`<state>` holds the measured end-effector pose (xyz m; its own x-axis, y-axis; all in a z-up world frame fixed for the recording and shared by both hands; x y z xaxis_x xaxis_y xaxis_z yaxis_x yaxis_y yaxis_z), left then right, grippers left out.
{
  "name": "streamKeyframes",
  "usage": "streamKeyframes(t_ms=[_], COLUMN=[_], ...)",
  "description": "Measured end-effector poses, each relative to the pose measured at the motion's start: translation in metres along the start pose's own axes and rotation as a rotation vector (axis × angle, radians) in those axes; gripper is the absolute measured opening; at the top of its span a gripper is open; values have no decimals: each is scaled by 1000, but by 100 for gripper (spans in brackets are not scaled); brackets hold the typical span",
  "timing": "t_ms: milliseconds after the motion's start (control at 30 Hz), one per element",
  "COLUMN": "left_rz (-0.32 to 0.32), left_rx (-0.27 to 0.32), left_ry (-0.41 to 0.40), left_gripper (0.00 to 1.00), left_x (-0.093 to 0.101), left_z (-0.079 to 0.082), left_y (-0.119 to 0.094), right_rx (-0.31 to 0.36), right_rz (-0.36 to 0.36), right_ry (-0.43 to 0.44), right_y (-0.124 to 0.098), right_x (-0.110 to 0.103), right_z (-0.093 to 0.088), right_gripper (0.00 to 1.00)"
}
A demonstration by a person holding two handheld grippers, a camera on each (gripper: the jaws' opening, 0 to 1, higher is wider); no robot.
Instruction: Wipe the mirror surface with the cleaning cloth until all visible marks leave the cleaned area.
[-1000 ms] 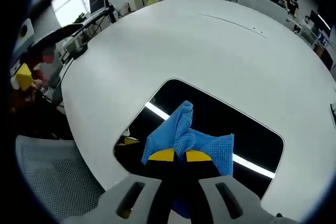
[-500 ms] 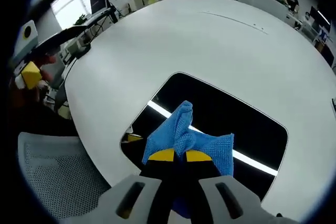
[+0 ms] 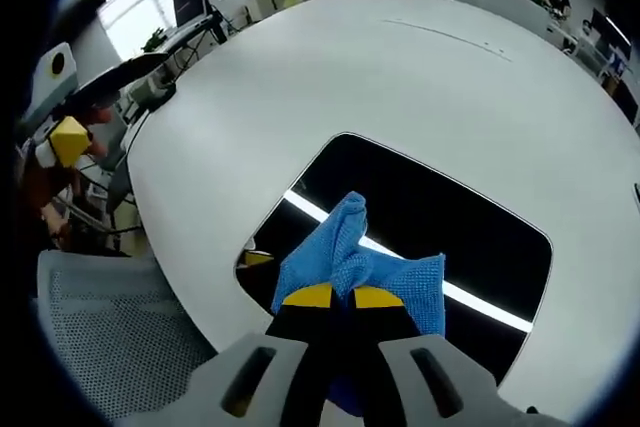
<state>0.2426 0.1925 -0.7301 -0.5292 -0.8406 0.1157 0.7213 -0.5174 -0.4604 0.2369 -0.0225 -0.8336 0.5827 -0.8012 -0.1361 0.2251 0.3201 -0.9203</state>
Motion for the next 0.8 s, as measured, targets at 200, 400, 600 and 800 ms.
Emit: streamKeyframes(t_ms=[200, 400, 600, 800], left_rz=[-5, -20, -13, -25], left_rx=[0, -8, 4, -1], left_ry=[4, 19, 11, 11], left_gripper=[99, 99, 99, 99], left_x=[2, 7, 7, 18], left_z=[1, -1, 0, -7], left_y=[0, 3, 4, 4], right_rx=[-7, -14, -23, -22], right_rz=[7, 6, 8, 11], right_ry=[4, 13, 15, 13], right_y=[-1, -2, -5, -7], right_x=[-2, -4, -9, -13], right_z=[-3, -6, -14, -20], right_gripper=[0, 0, 0, 0])
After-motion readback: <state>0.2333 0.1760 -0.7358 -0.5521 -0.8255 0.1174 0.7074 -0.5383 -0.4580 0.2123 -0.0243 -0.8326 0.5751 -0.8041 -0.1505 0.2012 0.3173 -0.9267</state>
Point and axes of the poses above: the point that each gripper's makers call its tool centre point, and the gripper's own axes: y roughly forward along the fingers, x roughly to its right, z roughly out of its top, the point moved 4 cm from there along -y, roughly backward along the fingers, and after that the axes turned 6 degrees about -x, right-handed, at the moved point
